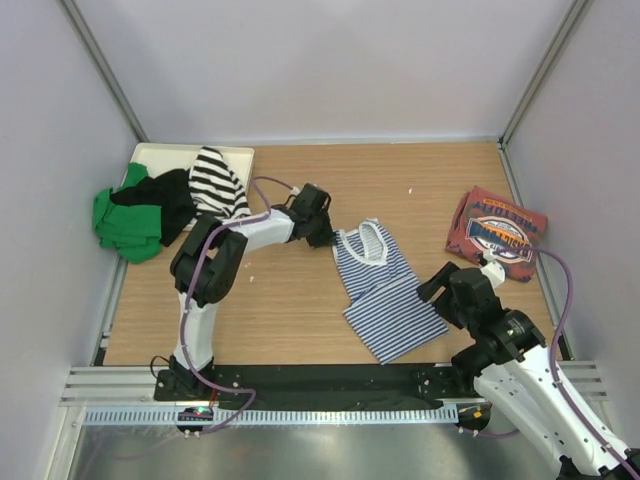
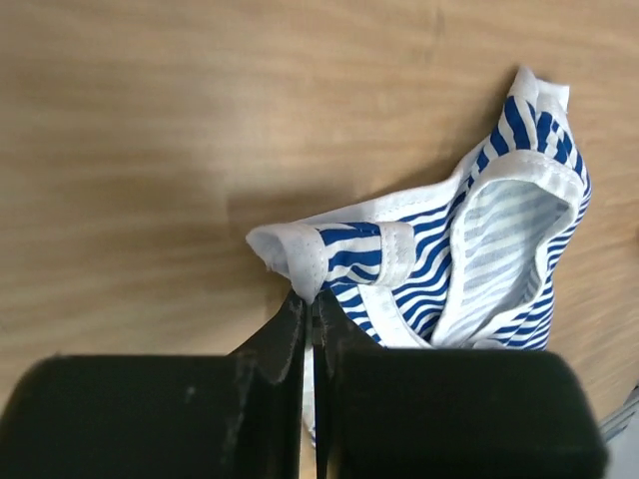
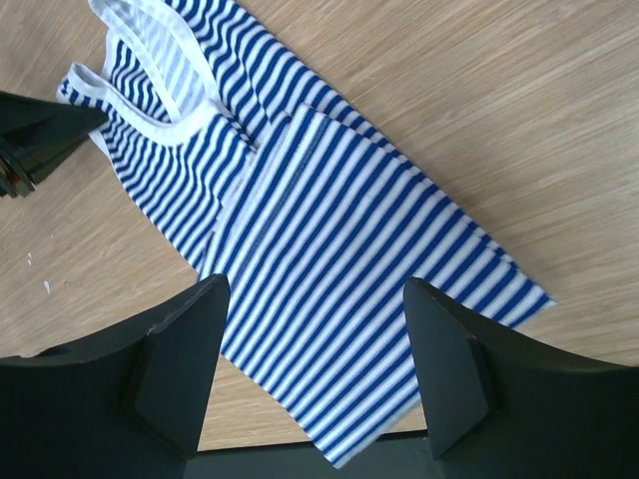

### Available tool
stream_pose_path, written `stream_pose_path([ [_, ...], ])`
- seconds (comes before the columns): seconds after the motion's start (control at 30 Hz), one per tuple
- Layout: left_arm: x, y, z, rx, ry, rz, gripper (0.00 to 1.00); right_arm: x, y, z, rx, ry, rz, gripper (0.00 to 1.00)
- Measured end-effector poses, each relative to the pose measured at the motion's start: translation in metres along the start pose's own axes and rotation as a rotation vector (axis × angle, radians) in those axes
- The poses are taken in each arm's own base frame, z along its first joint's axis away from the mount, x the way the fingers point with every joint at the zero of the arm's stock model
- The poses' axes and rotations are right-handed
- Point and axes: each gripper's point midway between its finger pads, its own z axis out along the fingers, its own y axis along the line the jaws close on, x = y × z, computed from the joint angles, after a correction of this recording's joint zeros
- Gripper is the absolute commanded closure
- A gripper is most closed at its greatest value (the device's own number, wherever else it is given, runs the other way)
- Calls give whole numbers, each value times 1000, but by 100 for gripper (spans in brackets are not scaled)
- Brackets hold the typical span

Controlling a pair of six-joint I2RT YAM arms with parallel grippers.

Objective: Fold and stack the tank tops

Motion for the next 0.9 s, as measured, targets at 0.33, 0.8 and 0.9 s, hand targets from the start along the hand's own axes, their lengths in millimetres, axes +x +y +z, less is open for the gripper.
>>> stream_pose_path([
  [0.33,-137,18,20,10,-155,-46,40,7,7,13,-15,33,-10,17],
  [0.8,-96,12,-81,25,-174,122,0,24,20,32,-72,115,-128,18],
  [0.9,-68,-6,-124,76,-218,173,0,25,23,37,-75,128,-155,17],
])
